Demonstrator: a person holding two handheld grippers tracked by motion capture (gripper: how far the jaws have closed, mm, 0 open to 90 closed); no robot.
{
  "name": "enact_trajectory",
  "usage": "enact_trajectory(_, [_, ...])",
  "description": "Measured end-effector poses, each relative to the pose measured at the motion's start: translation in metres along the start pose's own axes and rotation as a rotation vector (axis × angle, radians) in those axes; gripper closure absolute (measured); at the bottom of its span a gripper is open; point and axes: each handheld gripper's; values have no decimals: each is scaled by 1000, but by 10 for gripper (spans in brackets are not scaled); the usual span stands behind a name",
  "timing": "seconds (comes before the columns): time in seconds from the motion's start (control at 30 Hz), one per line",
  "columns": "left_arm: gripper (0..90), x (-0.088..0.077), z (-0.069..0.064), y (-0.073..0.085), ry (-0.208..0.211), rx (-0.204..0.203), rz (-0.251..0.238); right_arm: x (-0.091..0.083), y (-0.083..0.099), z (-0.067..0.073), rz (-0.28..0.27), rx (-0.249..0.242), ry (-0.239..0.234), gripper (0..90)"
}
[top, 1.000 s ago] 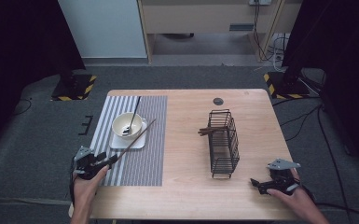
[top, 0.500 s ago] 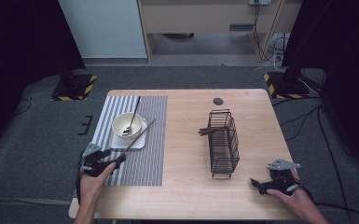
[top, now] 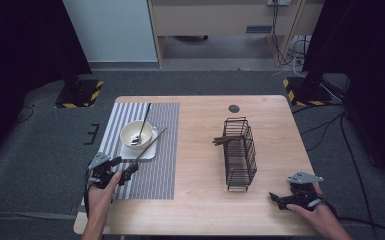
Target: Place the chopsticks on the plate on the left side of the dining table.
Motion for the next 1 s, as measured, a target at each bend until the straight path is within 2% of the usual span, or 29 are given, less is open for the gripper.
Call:
enact_trajectory(0.13, [143,-1,-10,-5,16,30,-11,0,0,0,-1,-3,-1,2])
enact_trajectory(0.33, [148,6,-29,-14,74,83,3,0,0,-1,-1,-8,-7,2])
enact_trajectory(0.4, [139,8,-35,-17,83,93,1,0,-1,-1,0,-11,-8,2])
enact_trajectory(0.63, [99,18,-54,-32,177,121,-6,0,0,-1,-1,-9,-8,2])
enact_trajectory(0.73, [83,24,-59,-37,204,132,2,0,-1,-1,-1,-8,-7,2])
enact_trajectory(1.0, [85,36,-68,-49,237,147,12,1,-1,-1,-1,-8,-7,2])
Point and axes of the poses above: each handheld gripper's, and its own axes: x roughly forward along the jaws, y roughly out of its underside, z roughly to its left, and after that the axes turned 11 degrees about x, right-handed
